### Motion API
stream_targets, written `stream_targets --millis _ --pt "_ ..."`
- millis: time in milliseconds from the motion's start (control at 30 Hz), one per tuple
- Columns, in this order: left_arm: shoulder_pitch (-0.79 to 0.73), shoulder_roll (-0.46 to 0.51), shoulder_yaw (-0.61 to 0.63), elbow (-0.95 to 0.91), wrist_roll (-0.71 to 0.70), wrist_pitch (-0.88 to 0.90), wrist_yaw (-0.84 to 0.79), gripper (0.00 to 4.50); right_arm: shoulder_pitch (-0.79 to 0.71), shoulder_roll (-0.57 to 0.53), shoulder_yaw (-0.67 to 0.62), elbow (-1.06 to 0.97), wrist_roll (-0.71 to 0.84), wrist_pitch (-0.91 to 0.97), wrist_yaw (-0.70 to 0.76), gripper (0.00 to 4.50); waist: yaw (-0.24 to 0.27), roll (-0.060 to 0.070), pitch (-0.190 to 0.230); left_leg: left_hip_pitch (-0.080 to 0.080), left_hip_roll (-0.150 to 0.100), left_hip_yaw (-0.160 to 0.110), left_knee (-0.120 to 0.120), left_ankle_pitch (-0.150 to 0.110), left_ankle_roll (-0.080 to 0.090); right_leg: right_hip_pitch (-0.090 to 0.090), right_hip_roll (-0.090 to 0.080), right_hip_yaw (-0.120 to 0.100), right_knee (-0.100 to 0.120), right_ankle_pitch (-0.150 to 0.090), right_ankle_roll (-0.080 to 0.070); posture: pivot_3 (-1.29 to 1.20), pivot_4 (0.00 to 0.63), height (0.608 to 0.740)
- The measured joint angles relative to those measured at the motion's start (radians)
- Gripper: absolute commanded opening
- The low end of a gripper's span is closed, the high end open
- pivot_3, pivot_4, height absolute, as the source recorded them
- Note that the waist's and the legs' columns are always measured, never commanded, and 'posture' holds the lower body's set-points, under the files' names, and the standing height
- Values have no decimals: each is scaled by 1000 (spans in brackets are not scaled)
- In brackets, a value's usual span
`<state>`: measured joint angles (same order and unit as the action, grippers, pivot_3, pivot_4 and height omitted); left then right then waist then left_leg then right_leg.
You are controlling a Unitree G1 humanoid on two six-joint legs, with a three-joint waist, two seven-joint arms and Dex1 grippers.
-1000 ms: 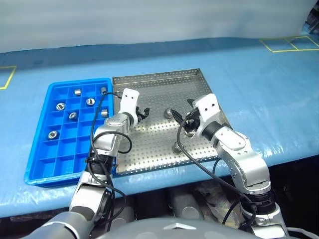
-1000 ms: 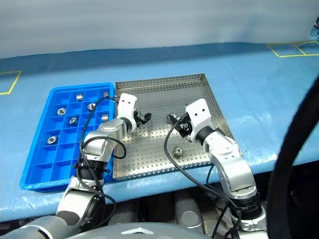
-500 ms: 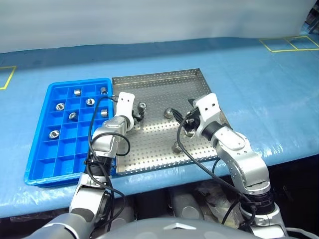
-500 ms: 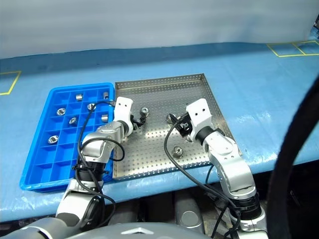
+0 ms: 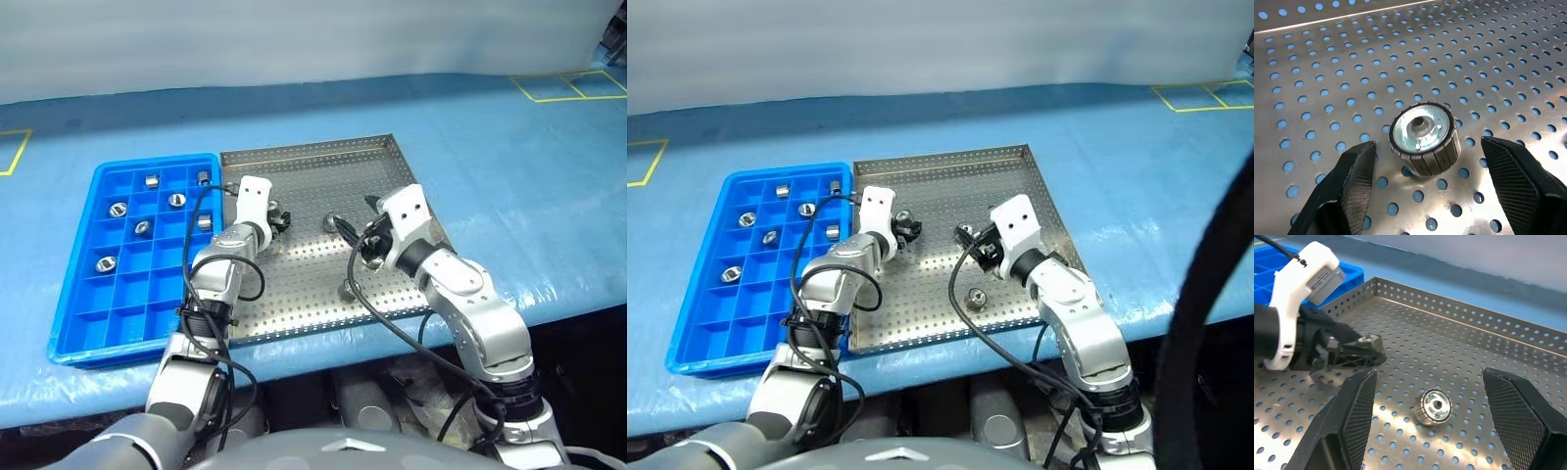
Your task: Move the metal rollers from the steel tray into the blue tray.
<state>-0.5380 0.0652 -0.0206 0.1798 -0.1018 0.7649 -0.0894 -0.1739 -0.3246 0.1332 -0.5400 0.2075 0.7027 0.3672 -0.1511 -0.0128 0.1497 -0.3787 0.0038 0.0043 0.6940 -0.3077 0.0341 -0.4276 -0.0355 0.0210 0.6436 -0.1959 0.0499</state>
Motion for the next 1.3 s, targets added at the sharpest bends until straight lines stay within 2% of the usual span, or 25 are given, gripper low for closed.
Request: stream_targets --millis 233,433,633,700,833,933,1033,1200,1300 --pt "-26 13 -10 49 17 -17 -10 3743 2 1 8 -9 4 3 3 3617 1 0 0 0 0 0 0 0 0 0 0 0 0 0 0 -267 150 740" --pt "-33 14 -35 73 18 -20 -63 1949 2 1 8 -9 4 3 -1 3617 0 0 0 0 0 0 0 0 0 0 0 0 0 0 0 -273 150 740" --pt "-37 15 -50 78 20 -22 -87 1949 2 2 8 -9 3 3 -5 3617 -2 0 0 0 0 0 0 0 0 0 0 0 0 0 0 -276 150 740" --pt "-37 15 -51 79 20 -25 -87 1772 3 2 8 -9 3 3 -6 3617 -3 0 0 0 0 0 0 0 0 0 0 0 0 0 0 -275 150 740" --pt "-24 19 -50 62 19 -26 -94 1744 3 2 8 -9 3 3 -11 3617 -7 0 0 0 0 0 0 0 0 0 0 0 0 0 0 -277 150 740" --pt "28 44 -51 -27 8 -19 -123 1744 8 -1 8 -10 3 3 -12 3617 -12 0 0 -1 0 0 0 0 0 -1 0 0 0 0 0 -275 150 740" --pt "106 127 -19 -230 -43 48 -181 1744 39 -39 11 -15 7 7 13 3617 -24 0 0 -1 1 0 -1 0 0 -1 0 1 0 0 0 -264 150 740" --pt "194 294 127 -570 -152 203 -250 1744 44 -55 16 -19 17 8 38 3617 -29 1 1 0 2 0 -1 0 -1 -1 0 1 1 0 -1 -226 150 740" --pt "273 391 224 -711 -181 285 -261 1744 40 -48 19 -17 21 7 44 3617 -25 1 1 0 2 0 -1 0 -1 -1 0 1 1 -1 -1 -198 150 740"
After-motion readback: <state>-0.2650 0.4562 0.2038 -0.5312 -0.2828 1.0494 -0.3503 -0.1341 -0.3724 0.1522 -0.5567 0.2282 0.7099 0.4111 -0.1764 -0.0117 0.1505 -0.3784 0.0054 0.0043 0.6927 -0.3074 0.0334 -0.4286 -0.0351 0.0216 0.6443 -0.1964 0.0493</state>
